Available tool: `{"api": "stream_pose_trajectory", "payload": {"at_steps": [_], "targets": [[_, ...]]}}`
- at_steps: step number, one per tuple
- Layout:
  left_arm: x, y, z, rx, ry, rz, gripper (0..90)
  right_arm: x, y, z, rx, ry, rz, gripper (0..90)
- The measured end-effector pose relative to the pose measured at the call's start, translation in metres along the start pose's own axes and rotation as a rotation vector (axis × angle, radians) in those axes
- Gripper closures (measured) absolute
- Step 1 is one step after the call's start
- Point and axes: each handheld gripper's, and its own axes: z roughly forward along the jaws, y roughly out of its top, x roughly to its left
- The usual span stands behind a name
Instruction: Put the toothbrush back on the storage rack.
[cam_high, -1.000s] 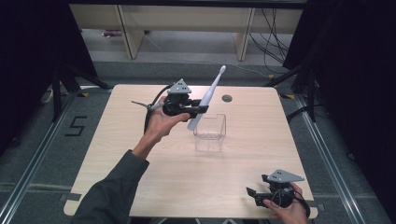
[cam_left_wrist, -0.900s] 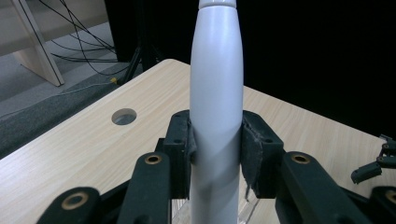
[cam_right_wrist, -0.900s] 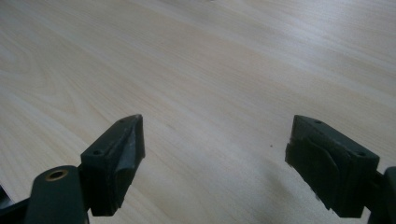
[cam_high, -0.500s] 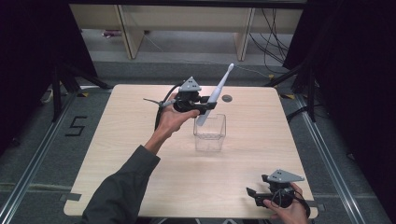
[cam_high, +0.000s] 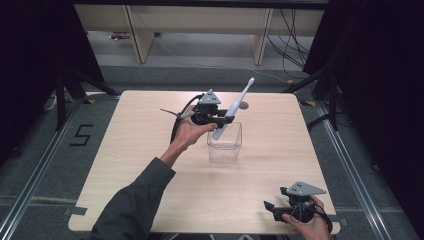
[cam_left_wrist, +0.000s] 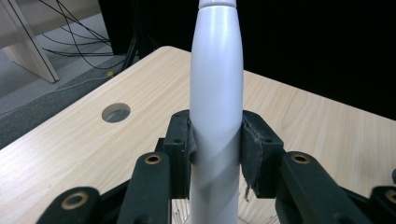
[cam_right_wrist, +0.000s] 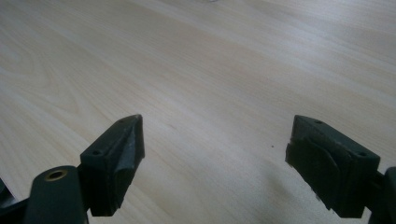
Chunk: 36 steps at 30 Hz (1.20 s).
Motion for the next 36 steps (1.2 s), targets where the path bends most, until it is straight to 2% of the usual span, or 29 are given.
{"api": "stream_pose_trajectory", "payload": {"at_steps": [7,13,18,23,28,29,32,36], "targets": [[0.002,-0.008,0.007,0.02,-0.001,-0.002,66.0,0.0,0.0,0.001,-0.008,0.012,0.004,19.0],[0.002,-0.011,0.011,0.029,-0.002,0.018,66.0,0.0,0.0,0.001,0.0,0.014,0.003,19.0],[0.001,-0.014,0.013,0.041,0.002,0.018,66.0,0.0,0.0,0.0,-0.001,0.0,-0.004,19.0],[0.002,-0.024,0.017,0.054,0.003,0.018,66.0,0.0,0.0,0.001,0.006,0.025,0.007,19.0],[0.002,-0.028,0.02,0.061,-0.005,0.017,65.9,0.0,0.0,0.001,-0.006,0.011,0.0,19.0],[0.002,-0.028,0.02,0.068,0.004,0.023,66.0,0.0,0.0,0.001,-0.006,0.007,-0.001,19.0],[0.0,-0.029,0.022,0.062,-0.003,0.025,66.0,0.0,0.0,0.001,-0.006,0.012,0.002,19.0],[-0.002,-0.03,0.026,0.082,-0.004,0.037,65.9,0.0,0.0,0.001,-0.006,0.012,0.001,19.0]]}}
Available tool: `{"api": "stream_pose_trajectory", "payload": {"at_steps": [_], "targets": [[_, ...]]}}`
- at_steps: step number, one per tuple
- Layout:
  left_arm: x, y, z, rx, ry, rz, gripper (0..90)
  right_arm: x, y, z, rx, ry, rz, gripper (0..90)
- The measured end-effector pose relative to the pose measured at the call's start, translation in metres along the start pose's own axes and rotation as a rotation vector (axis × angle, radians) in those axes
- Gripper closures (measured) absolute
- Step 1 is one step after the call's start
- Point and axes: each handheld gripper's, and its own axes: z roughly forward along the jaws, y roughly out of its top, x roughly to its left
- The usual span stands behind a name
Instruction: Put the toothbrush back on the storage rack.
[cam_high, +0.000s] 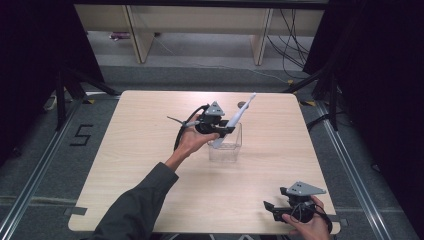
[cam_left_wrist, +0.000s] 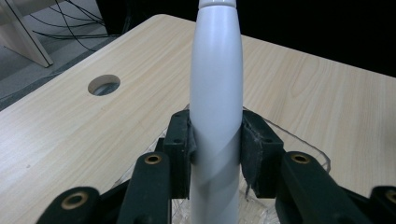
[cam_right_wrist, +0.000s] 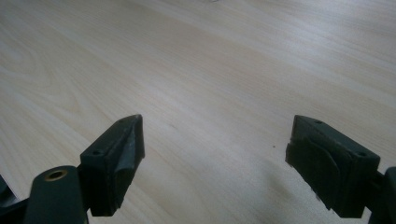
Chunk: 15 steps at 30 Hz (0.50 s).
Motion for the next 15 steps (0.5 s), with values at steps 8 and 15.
{"api": "stream_pose_trajectory", "payload": {"at_steps": [8,15], "targets": [[-0.0008,-0.0037,0.0074,0.037,0.011,-0.001,66.0,-0.0001,0.0,0.0,-0.001,0.003,0.0,19.0],[0.0013,-0.0069,0.0114,0.062,0.017,-0.004,65.9,-0.0002,0.0002,-0.0008,0.008,0.002,0.001,19.0]]}}
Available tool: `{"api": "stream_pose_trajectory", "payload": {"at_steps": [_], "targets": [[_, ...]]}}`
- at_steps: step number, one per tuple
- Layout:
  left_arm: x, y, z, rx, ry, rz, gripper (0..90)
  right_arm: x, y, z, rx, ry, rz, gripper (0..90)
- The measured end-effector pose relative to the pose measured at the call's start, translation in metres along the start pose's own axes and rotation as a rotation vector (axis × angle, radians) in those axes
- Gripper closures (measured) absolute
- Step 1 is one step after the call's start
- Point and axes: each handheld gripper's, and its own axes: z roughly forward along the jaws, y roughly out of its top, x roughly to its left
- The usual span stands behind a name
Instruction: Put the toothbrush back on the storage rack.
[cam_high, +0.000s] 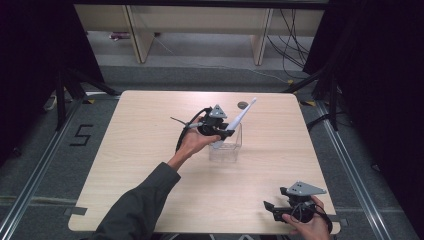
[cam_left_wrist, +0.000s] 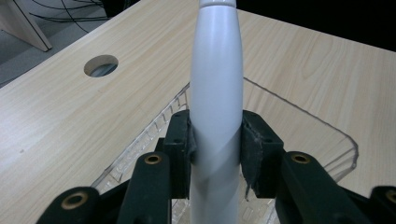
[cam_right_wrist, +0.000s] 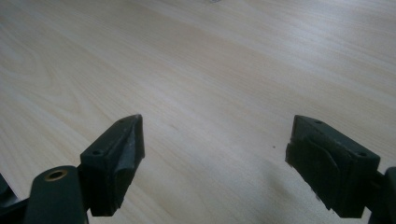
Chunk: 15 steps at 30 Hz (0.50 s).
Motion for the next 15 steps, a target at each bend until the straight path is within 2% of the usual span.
{"api": "stream_pose_trajectory", "payload": {"at_steps": [3,4,9,15], "targets": [[-0.0003,-0.0003,0.0003,0.012,0.0,-0.001,65.9,0.0,0.0,-0.0001,0.0,0.0,0.0,19.0],[0.0,0.0001,-0.0005,0.029,0.003,0.012,65.9,-0.0002,0.0001,0.0,-0.001,0.0,-0.001,19.0],[0.0,0.0007,0.0002,0.042,0.004,0.012,65.9,0.0001,0.0001,-0.0001,0.001,0.002,0.002,19.0],[0.0014,0.0017,0.0002,0.083,0.005,0.011,65.9,-0.0001,0.0,0.0,0.001,0.002,0.002,19.1]]}}
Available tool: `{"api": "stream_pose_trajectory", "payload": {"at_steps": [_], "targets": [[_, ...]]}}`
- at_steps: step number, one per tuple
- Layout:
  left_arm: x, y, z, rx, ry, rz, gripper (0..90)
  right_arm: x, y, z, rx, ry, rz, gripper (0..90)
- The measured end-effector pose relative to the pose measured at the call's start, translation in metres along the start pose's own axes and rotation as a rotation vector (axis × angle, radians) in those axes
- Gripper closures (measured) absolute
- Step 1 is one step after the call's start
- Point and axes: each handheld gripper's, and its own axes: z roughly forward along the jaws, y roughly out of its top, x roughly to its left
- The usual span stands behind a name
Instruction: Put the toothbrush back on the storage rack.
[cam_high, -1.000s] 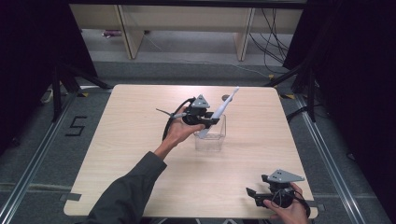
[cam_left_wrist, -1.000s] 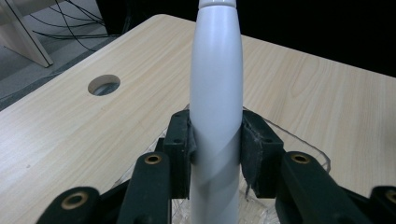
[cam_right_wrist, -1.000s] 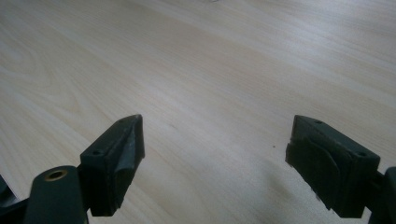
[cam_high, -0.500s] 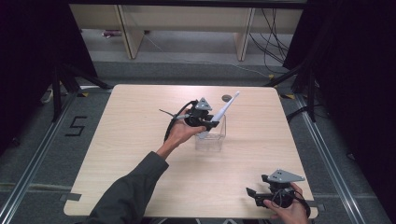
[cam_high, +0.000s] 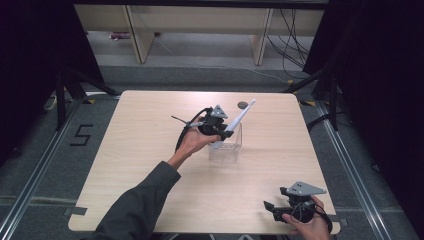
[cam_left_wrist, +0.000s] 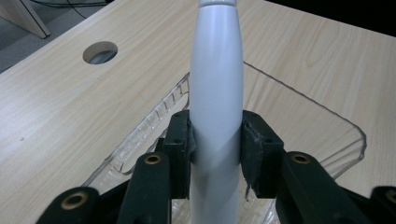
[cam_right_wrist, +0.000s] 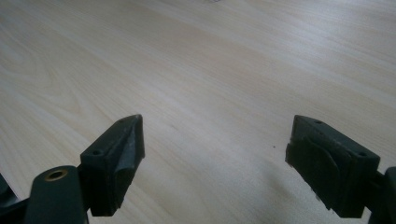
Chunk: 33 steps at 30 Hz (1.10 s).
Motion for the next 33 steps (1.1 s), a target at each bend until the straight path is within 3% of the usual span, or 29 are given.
{"api": "stream_pose_trajectory", "payload": {"at_steps": [5,8,9,17,26,27,33], "targets": [[-0.002,0.003,0.002,0.064,0.013,0.028,65.8,0.0,0.0,0.0,-0.005,-0.002,-0.003,19.1],[-0.003,0.005,0.003,0.077,0.01,0.023,65.8,0.0,0.0,0.0,-0.005,-0.002,-0.003,19.1],[-0.003,0.006,0.003,0.108,0.002,0.039,65.8,0.0,0.0,0.0,-0.006,-0.002,-0.004,19.1],[-0.005,0.009,0.006,0.166,0.013,0.063,65.7,0.0,0.0,0.0,-0.002,0.003,-0.002,19.1],[-0.005,0.011,0.005,0.154,0.007,0.038,65.7,0.0,0.0,0.0,0.0,0.0,-0.006,19.1],[-0.006,0.013,0.004,0.158,0.012,0.051,65.6,0.0,0.0,0.0,0.002,0.003,-0.002,19.1],[-0.005,0.014,0.001,0.15,0.017,0.041,66.3,0.001,0.0,0.001,-0.002,0.017,0.008,19.1]]}}
